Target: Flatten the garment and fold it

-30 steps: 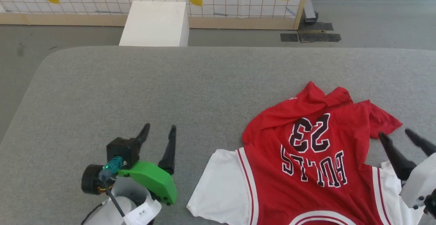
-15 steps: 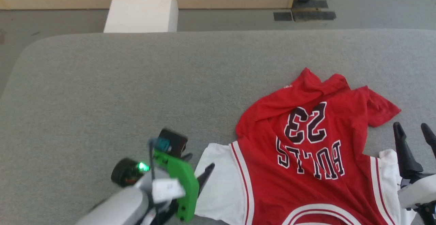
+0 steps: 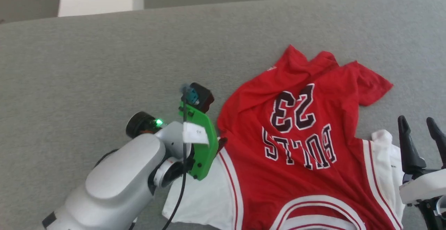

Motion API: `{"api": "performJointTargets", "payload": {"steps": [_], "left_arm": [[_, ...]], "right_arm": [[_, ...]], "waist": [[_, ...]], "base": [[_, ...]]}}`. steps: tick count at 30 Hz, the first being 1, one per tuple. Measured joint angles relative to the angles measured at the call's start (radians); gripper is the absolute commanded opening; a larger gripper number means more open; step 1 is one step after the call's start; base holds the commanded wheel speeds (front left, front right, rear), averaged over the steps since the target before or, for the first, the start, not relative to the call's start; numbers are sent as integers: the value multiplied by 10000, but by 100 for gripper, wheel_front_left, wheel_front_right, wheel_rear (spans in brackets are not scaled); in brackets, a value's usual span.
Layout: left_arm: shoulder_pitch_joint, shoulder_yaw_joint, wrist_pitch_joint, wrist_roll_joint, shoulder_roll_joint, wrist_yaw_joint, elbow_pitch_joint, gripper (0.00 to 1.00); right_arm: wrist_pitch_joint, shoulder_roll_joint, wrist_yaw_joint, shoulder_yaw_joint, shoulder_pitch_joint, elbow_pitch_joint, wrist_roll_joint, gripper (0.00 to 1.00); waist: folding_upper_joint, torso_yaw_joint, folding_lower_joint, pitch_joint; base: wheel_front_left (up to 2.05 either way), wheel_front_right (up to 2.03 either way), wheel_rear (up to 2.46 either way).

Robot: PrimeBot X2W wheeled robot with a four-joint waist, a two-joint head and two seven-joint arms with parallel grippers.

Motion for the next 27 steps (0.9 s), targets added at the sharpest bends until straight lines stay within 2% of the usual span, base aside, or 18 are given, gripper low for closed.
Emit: {"api": "performJointTargets", "payload": {"steps": [7,8,9,13,19,27], "left_arm": [[-526,-272,1304,-307,-221,6,752,100],[-591,-263,1438,-357,-221,6,775,11],[-665,-245,1536,-412,-219,6,786,0],[-722,-4,1289,-426,-182,54,997,0],[-713,477,282,-389,-161,510,1582,0],[-732,1260,-688,-290,464,888,2447,0]], "right_arm": [[-190,213,0,81,-180,176,-63,100],[-222,222,0,98,-180,198,-65,100],[-261,228,0,113,-180,222,-79,100],[-276,232,0,136,-180,320,-127,100],[-226,186,0,192,-180,370,-165,100],[69,98,0,364,-180,265,-163,100]], "waist": [[0,-466,0,508],[-1,-507,0,562],[0,-555,0,622],[0,-674,0,730],[0,-543,0,487],[0,-68,-1,156]], "base": [[0,0,0],[0,0,0],[0,0,0],[0,0,0],[0,0,0],[0,0,0]]}}
